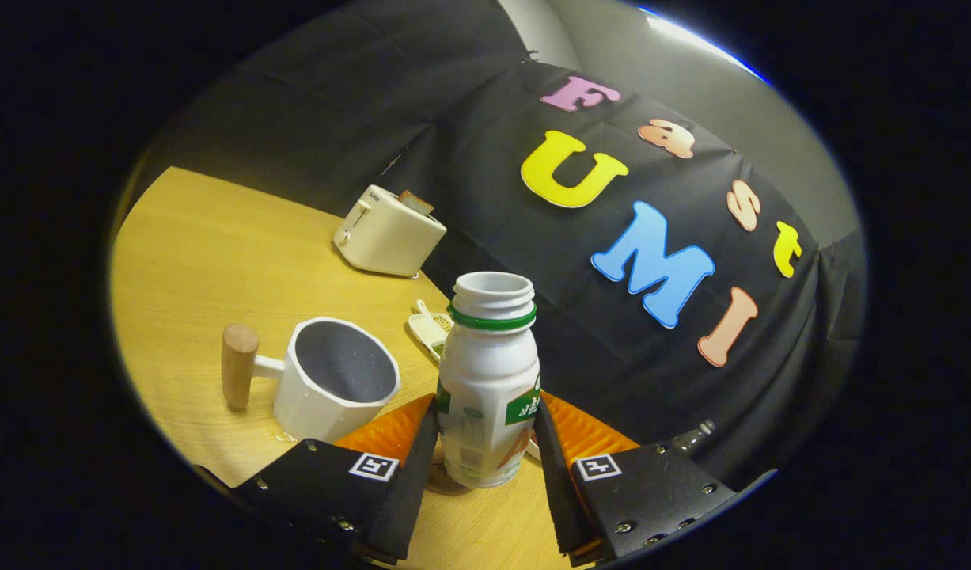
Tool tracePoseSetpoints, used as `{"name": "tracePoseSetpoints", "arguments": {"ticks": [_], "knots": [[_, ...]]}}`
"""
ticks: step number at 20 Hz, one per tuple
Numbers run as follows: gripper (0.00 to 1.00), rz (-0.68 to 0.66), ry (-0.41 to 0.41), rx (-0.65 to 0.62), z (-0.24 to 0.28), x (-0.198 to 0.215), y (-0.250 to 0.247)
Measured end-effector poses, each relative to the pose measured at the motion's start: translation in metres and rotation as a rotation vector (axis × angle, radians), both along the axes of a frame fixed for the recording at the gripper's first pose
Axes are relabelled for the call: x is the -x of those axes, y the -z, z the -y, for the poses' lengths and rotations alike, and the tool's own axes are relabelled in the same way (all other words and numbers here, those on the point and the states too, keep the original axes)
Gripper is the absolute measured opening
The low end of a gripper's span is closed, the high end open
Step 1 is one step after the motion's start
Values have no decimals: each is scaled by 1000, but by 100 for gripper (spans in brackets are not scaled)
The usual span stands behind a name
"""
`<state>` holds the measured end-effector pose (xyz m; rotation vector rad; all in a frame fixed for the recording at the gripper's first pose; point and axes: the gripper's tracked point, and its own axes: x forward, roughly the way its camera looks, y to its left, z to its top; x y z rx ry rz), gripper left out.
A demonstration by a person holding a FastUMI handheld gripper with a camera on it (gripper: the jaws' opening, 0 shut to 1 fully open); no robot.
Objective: Take the bottle from table, then pour the juice into the cup, finally place the bottle on the coaster
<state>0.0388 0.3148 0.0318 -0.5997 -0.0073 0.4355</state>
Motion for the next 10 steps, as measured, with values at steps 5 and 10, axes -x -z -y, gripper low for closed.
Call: {"name": "tracePoseSetpoints", "arguments": {"ticks": [5,10], "knots": [[67,-114,19,-244,7,-20,8],[67,-177,33,-337,8,-31,20]]}}
